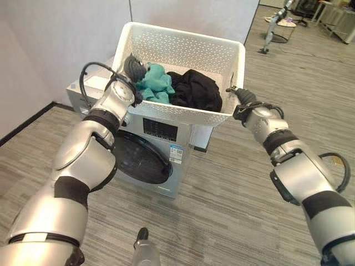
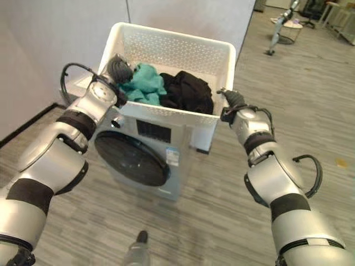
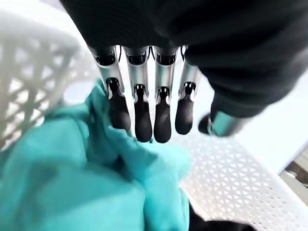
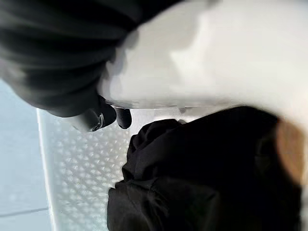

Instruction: Grab the laundry basket,head to the washer,open it,put in the laundry and shut it.

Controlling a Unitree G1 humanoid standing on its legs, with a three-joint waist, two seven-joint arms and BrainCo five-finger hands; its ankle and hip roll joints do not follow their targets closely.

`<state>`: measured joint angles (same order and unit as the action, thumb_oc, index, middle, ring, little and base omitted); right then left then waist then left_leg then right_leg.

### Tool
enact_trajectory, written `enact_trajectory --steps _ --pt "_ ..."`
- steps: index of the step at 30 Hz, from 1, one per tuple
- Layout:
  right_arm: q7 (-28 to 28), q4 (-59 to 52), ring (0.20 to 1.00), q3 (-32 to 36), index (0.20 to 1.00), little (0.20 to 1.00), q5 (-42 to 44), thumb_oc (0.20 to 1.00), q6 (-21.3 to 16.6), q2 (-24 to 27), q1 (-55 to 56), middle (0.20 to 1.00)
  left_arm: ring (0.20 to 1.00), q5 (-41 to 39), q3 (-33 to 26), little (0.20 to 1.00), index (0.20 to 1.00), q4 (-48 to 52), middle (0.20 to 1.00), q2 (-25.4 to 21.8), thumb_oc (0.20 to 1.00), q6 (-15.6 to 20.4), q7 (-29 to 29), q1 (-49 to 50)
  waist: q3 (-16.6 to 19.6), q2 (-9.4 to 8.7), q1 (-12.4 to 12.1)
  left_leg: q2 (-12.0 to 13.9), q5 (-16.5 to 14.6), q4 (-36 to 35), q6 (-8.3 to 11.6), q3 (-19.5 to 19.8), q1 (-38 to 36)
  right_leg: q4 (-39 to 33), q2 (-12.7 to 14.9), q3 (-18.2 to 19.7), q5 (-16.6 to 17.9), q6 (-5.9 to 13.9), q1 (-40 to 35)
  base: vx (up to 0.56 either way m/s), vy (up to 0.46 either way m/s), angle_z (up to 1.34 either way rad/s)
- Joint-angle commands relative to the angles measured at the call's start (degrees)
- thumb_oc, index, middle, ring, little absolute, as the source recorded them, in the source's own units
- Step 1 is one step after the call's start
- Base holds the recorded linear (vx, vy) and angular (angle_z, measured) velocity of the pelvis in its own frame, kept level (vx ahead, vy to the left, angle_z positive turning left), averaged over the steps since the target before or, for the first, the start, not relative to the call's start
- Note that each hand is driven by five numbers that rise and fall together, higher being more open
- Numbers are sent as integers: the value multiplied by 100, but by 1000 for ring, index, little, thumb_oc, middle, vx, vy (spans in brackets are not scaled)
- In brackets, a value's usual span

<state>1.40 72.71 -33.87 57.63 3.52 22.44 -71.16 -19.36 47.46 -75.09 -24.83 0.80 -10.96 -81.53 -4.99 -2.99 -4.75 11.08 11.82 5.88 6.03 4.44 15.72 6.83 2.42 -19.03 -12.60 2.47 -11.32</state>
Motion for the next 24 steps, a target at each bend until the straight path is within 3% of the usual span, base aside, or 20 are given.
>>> enact_trajectory --steps 1,2,3,4,5,6,8,9,12,13,14,16,24 --pt "-53 -291 200 380 200 200 368 200 -645 335 -1196 200 1000 -50 181 1000 1000 -436 1000 94 1000 198 -54 -801 72 83 -320 325 -542 -440 147 -194 -717 -213 499 338 328 413 132 426 554 37" --pt "-87 -302 200 520 200 200 359 200 -615 337 -1030 200 1000 -27 160 1000 1000 -414 1000 129 1000 219 -42 -735 248 175 -339 24 -696 -260 137 -75 -783 -39 771 324 377 551 15 246 308 -1" --pt "-86 -307 200 523 200 200 358 200 -616 336 -1018 200 1000 -27 162 1000 1000 -415 1000 133 1000 221 -42 -727 261 161 -334 1 -708 -239 126 -72 -766 -37 793 317 375 564 18 460 556 -28" --pt "-77 -309 200 621 200 200 349 200 -568 326 -925 200 1000 41 255 1000 1000 -388 1000 89 1000 223 -6 -695 392 151 -364 -236 -925 -123 -8 -256 -945 216 1125 442 679 679 71 214 259 -14" --pt "-77 -309 200 621 200 200 349 200 -568 326 -925 200 1000 41 256 1000 1000 -388 1000 89 1000 223 -6 -695 397 150 -367 -236 -924 -124 -9 -259 -942 216 1126 445 681 680 77 336 478 -11" --pt "-45 -305 200 685 200 200 303 200 -550 316 -876 200 1000 134 340 1000 1000 -346 1000 12 1000 212 8 -653 389 223 -361 -392 -1046 -91 -195 -393 -1119 858 1323 588 1053 684 338 124 231 -29" --pt "-47 -300 200 724 200 200 287 200 -584 312 -869 200 1000 157 325 1000 1000 -333 1000 -49 1000 212 13 -637 377 262 -414 -443 -1088 -85 -275 -505 -1180 1192 1409 645 1198 721 570 173 293 -60" --pt "-17 -269 200 795 200 200 277 200 -581 282 -869 200 1000 176 302 1000 1000 -428 1000 -81 1000 187 41 -705 419 323 -480 -479 -1184 -232 -308 -743 -1414 974 1575 190 1190 735 702 201 266 -54" --pt "25 -214 200 822 200 200 258 200 -561 287 -943 200 1000 219 317 1000 1000 -459 1000 -19 1000 183 60 -804 400 359 -492 -471 -1205 -344 -279 -852 -1552 294 1561 -197 1365 752 754 133 46 -70" --pt "55 -161 200 950 200 200 272 200 -569 275 -961 200 1000 285 289 1000 1000 -480 1000 -93 1000 193 13 -862 391 408 -596 -353 -1301 -384 -186 -982 -1692 -274 1631 -669 1517 939 720 21 -15 -11" --pt "65 -128 200 939 200 200 270 200 -541 323 -979 200 1000 306 319 1000 1000 -471 1000 -95 1000 198 -16 -939 360 375 -600 -375 -1252 -390 -201 -1021 -1684 -544 1554 -752 1615 866 582 124 -27 -1" --pt "85 -74 200 983 200 200 307 200 -521 365 -912 200 1000 335 317 1000 1000 -422 1000 -117 1000 214 -21 -916 449 267 -620 -432 -1241 -538 -191 -1043 -1781 -632 1464 -553 1622 911 517 159 13 1" --pt "280 123 200 1078 200 200 249 200 -447 534 -942 200 1000 342 333 1000 1000 -320 1000 100 1000 225 -171 -1064 600 177 -590 -462 -1158 -905 -171 -994 -1928 -725 1424 -775 1704 1014 341 88 26 11"
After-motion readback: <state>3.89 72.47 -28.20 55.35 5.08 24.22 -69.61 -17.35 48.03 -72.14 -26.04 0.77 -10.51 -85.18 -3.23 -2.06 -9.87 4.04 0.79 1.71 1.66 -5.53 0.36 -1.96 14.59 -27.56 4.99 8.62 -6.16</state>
